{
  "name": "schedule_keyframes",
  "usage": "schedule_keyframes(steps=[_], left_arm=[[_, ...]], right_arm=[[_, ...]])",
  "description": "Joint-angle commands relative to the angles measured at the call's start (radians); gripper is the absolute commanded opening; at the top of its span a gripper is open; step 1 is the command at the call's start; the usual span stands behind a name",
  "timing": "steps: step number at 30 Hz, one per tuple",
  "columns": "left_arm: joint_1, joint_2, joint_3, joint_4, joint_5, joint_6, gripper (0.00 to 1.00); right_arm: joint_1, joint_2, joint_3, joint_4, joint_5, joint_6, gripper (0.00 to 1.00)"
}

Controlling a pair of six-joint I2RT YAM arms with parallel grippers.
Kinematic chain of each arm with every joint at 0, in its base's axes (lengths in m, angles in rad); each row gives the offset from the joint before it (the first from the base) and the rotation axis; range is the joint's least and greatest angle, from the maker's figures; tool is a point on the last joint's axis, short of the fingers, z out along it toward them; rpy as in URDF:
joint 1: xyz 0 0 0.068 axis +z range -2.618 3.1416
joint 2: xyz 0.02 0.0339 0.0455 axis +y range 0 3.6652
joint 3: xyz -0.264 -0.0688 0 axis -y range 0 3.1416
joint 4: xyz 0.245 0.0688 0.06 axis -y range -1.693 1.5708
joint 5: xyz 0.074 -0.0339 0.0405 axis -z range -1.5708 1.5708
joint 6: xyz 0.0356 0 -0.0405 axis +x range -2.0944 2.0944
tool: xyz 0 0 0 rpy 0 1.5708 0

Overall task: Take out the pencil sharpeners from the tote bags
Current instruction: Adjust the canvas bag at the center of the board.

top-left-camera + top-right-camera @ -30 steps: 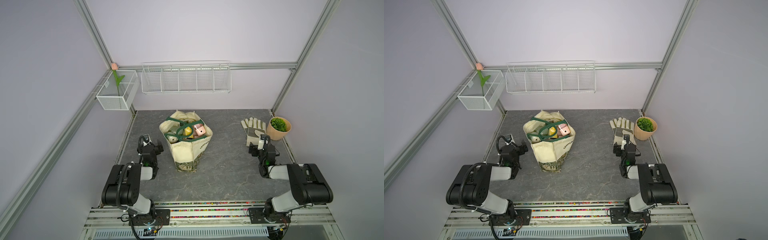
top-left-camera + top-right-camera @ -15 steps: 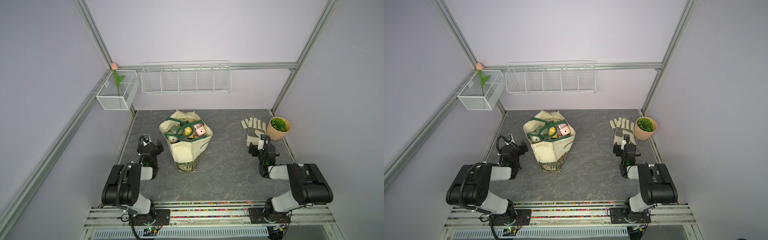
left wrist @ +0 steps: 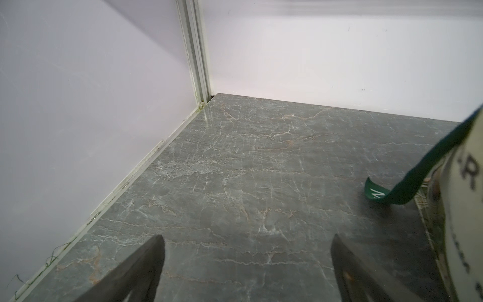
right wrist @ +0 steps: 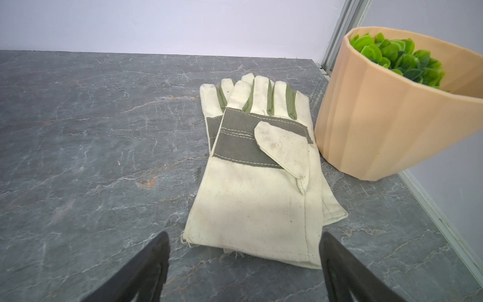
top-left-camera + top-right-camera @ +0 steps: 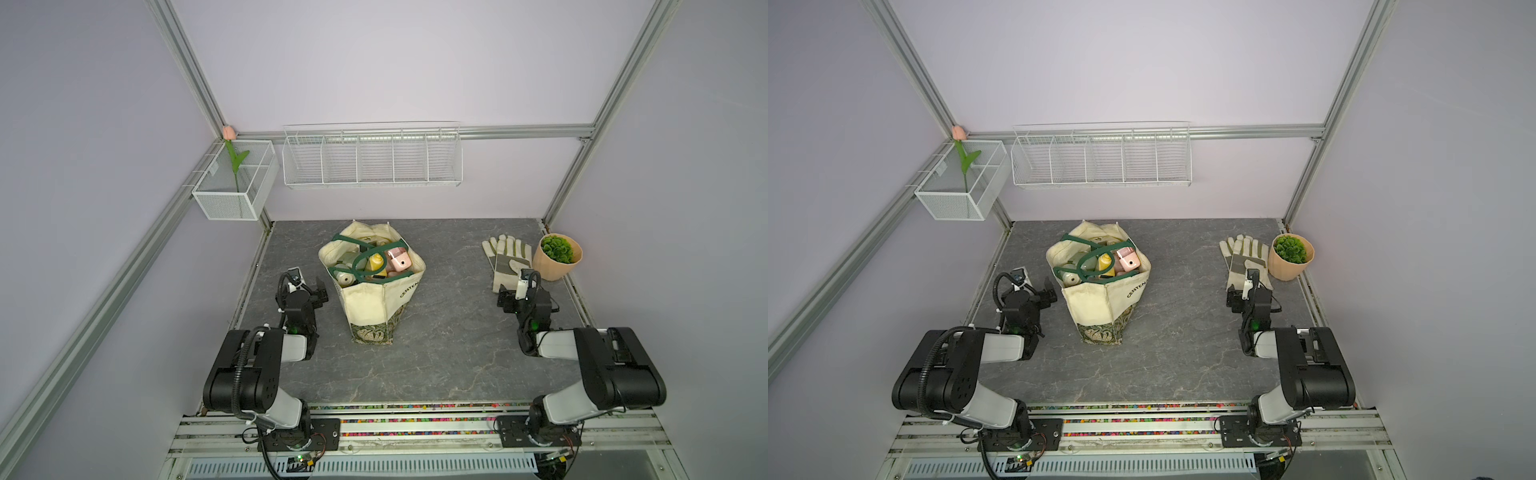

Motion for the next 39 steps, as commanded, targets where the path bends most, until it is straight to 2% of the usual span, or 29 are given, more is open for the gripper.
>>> schedule_keyframes(steps=[1, 3, 4, 6, 9, 11, 13, 15, 16, 18, 19, 20, 22, 24, 26, 30, 33, 36, 39], left_arm=[[-0.009, -0.132, -0.02, -0.033, -0.036, 0.021, 0.99], [-0.013, -0.261, 0.017, -0.202, -0.039, 0.014, 0.99], [-0.013, -0.315, 0.033, -0.264, -0.071, -0.041, 0.99], [-0.01, -0.442, 0.081, -0.428, -0.159, -0.198, 0.99], [-0.004, -0.592, 0.161, -0.668, -0.152, -0.309, 0.99], [0.005, -0.682, 0.18, -0.791, -0.16, -0.457, 0.99], [0.03, -0.754, 0.131, -0.759, -0.099, -0.528, 0.99], [0.088, -0.816, 0.114, -0.751, 0.058, -0.599, 1.0], [0.098, -0.824, 0.128, -0.763, 0.111, -0.604, 1.0], [0.099, -0.808, 0.23, -0.916, 0.158, -0.58, 0.99], [0.099, -0.797, 0.269, -0.977, 0.158, -0.573, 0.99], [0.099, -0.787, 0.299, -1.027, 0.151, -0.574, 0.99], [0.099, -0.781, 0.308, -1.055, 0.144, -0.581, 0.98], [0.099, -0.786, 0.311, -1.065, 0.168, -0.591, 0.99], [0.099, -0.788, 0.322, -1.077, 0.191, -0.58, 0.98], [0.099, -0.72, 0.436, -1.249, 0.195, -0.585, 0.98], [0.099, -0.656, 0.507, -1.331, 0.244, -0.598, 0.97], [0.099, -0.578, 0.584, -1.398, 0.303, -0.578, 0.95], [0.099, -0.498, 0.662, -1.472, 0.37, -0.557, 0.93]], right_arm=[[0.002, 0.002, 0.006, 0.047, 0.009, -0.032, 0.89], [0.018, -0.039, 0.011, -0.006, 0.024, -0.042, 0.89], [0.03, -0.054, 0.01, -0.003, 0.049, -0.053, 0.89], [0.073, -0.148, 0.073, -0.198, 0.068, -0.094, 0.89], [0.099, -0.271, 0.219, -0.528, 0.021, -0.078, 0.89], [0.1, -0.302, 0.277, -0.624, -0.04, -0.05, 0.89], [0.097, -0.289, 0.302, -0.625, -0.087, 0.001, 0.89], [0.089, -0.266, 0.326, -0.66, -0.142, 0.093, 0.89], [0.084, -0.264, 0.31, -0.635, -0.182, 0.118, 0.89], [0.056, -0.306, 0.205, -0.458, -0.384, 0.136, 0.89], [0.042, -0.343, 0.159, -0.385, -0.414, 0.155, 0.89], [0.039, -0.384, 0.128, -0.358, -0.386, 0.163, 0.89], [0.041, -0.473, 0.127, -0.421, -0.293, 0.161, 0.89], [0.039, -0.555, 0.152, -0.495, -0.269, 0.186, 0.89], [0.039, -0.617, 0.158, -0.517, -0.254, 0.265, 0.9], [0.039, -0.717, 0.125, -0.541, -0.148, 0.496, 0.89], [0.039, -0.732, 0.135, -0.558, -0.198, 0.508, 0.89], [0.05, -0.7, 0.248, -0.75, -0.247, 0.494, 0.89], [0.06, -0.667, 0.331, -0.837, -0.288, 0.496, 0.89]])
